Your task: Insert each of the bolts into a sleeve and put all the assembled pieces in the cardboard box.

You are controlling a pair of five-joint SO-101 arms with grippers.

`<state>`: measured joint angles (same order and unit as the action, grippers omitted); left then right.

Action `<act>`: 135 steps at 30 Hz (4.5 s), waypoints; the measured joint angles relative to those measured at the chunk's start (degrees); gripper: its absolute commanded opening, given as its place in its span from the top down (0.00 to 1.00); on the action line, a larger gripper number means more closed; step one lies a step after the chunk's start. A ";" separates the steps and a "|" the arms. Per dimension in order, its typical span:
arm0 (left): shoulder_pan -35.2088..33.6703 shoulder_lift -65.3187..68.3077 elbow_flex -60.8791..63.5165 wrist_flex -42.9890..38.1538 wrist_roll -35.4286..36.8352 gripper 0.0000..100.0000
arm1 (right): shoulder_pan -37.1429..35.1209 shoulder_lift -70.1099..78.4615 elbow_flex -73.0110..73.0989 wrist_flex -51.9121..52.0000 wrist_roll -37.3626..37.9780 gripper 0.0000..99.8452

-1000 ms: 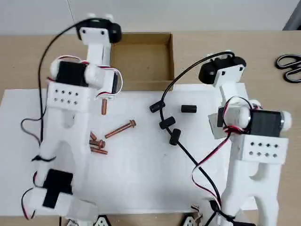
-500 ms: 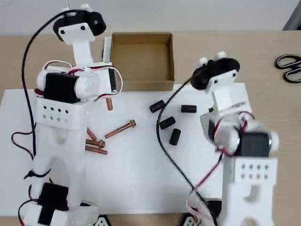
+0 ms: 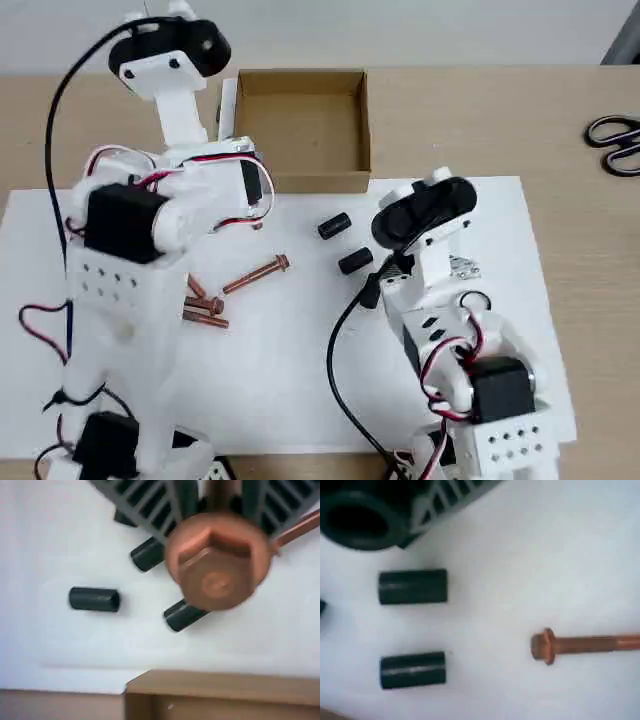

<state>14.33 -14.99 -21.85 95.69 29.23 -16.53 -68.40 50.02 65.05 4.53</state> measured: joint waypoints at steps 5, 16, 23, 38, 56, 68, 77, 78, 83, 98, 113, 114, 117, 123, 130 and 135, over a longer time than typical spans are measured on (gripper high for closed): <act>0.44 -3.34 5.01 -4.13 0.70 0.99 | -2.46 -2.37 3.16 -3.60 -0.44 1.00; 0.44 -19.78 34.29 -20.40 0.70 0.99 | -8.09 -6.77 10.29 -9.76 -0.70 1.00; 0.44 -35.60 55.82 -31.56 0.70 0.99 | -10.20 -9.76 13.71 -9.76 -0.70 1.00; 6.95 -54.77 77.36 -46.07 -4.31 0.99 | -19.34 -11.60 21.63 -20.13 -0.70 1.00; 11.78 -59.60 80.18 -53.01 -3.69 0.99 | -19.69 -11.60 24.62 -21.80 -0.70 1.00; 12.57 -59.69 80.18 -51.08 4.75 0.99 | -23.30 -11.69 24.88 -21.80 -0.97 1.00; 12.57 -59.69 80.18 -50.20 5.01 0.99 | -22.42 -11.69 24.88 -21.80 -0.97 1.00; 12.57 -59.69 80.18 -50.20 5.01 0.99 | -22.42 -11.69 24.88 -21.80 -0.97 1.00; 12.57 -59.69 80.18 -50.20 5.01 0.99 | -22.42 -11.69 24.88 -21.80 -0.97 1.00; 13.01 -60.04 81.93 -50.20 5.54 0.99 | -22.59 -21.80 24.97 -18.73 -0.79 1.00; 18.73 -60.04 85.01 -46.95 5.45 0.99 | -22.59 -22.51 24.97 -18.73 -0.79 1.00; 19.16 -60.04 85.01 -45.98 5.45 0.99 | -22.59 -22.51 24.97 -18.73 -0.79 1.00; 20.57 -60.13 84.84 -42.81 5.45 0.99 | -22.68 -22.51 24.97 -18.64 -0.70 1.00; 21.63 -60.57 84.57 -39.12 5.01 0.99 | -22.77 -22.42 25.23 -18.55 -0.70 1.00; 21.63 -60.66 84.92 -39.12 5.01 0.95 | -22.77 -22.42 25.23 -18.46 -0.70 1.00; 21.80 -60.84 85.63 -38.42 5.45 0.80 | -22.33 -22.33 25.23 -18.55 -0.70 1.00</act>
<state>36.13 -75.82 63.78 57.27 34.68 -38.86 -90.73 75.25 46.51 3.82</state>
